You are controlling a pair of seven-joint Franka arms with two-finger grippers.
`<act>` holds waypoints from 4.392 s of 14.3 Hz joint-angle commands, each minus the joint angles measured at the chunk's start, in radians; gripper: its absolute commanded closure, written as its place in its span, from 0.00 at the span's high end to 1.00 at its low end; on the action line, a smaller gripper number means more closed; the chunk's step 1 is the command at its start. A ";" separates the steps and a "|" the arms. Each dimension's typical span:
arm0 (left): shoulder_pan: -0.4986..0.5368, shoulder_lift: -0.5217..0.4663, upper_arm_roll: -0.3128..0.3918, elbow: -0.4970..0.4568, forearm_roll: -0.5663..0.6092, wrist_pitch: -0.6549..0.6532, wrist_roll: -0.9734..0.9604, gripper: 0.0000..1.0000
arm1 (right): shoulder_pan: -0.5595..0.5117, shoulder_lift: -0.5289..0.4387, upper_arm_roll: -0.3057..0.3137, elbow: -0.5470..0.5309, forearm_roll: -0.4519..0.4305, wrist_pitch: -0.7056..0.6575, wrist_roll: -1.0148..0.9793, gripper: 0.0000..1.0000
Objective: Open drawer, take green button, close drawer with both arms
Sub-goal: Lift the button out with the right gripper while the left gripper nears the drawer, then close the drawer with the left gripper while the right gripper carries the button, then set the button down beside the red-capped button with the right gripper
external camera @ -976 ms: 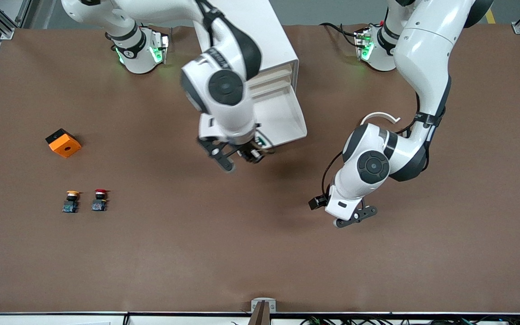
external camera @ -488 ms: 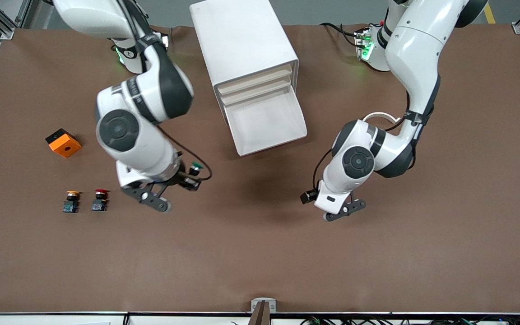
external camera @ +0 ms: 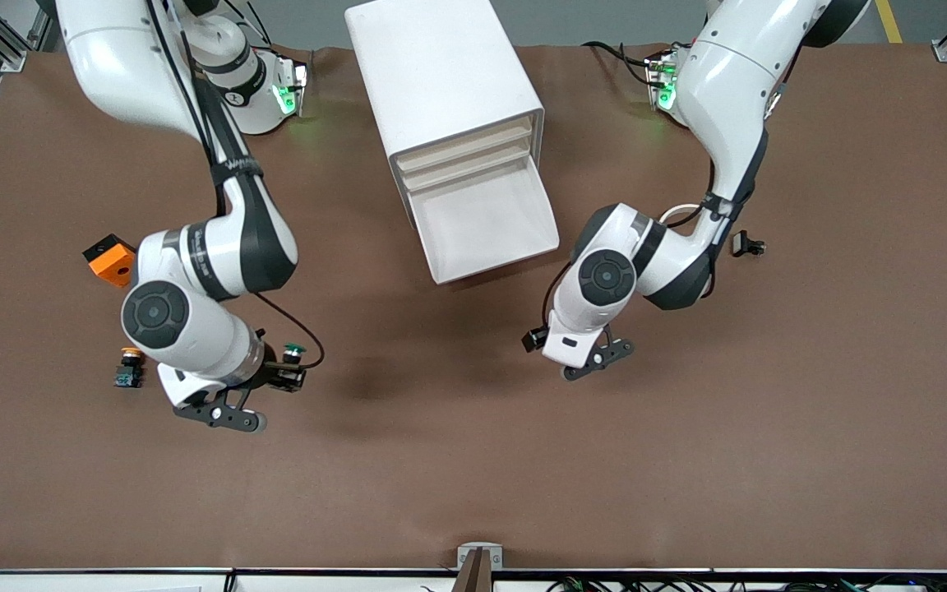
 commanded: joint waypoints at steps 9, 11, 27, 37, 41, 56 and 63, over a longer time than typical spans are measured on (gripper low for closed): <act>-0.113 -0.072 -0.010 -0.131 0.031 0.003 -0.065 1.00 | -0.164 0.040 0.020 -0.219 -0.021 0.275 -0.311 0.00; -0.129 -0.079 -0.014 -0.148 0.031 0.003 -0.065 1.00 | -0.181 0.042 0.021 -0.228 -0.021 0.275 -0.335 0.00; -0.168 -0.105 -0.120 -0.211 0.028 0.004 -0.095 1.00 | -0.220 0.023 0.021 -0.348 0.097 0.315 -0.510 0.00; -0.165 -0.092 -0.163 -0.209 -0.049 0.001 -0.115 1.00 | -0.212 -0.012 0.018 -0.380 0.096 0.305 -0.503 0.00; -0.165 -0.092 -0.171 -0.209 -0.156 0.001 -0.109 1.00 | -0.212 -0.013 0.015 -0.378 0.093 0.288 -0.503 0.00; -0.166 -0.055 -0.211 -0.225 -0.307 0.000 -0.109 1.00 | -0.212 -0.032 0.013 -0.375 0.085 0.273 -0.466 1.00; -0.166 -0.049 -0.225 -0.226 -0.362 -0.002 -0.112 1.00 | -0.220 -0.199 0.010 -0.288 0.002 -0.021 -0.467 1.00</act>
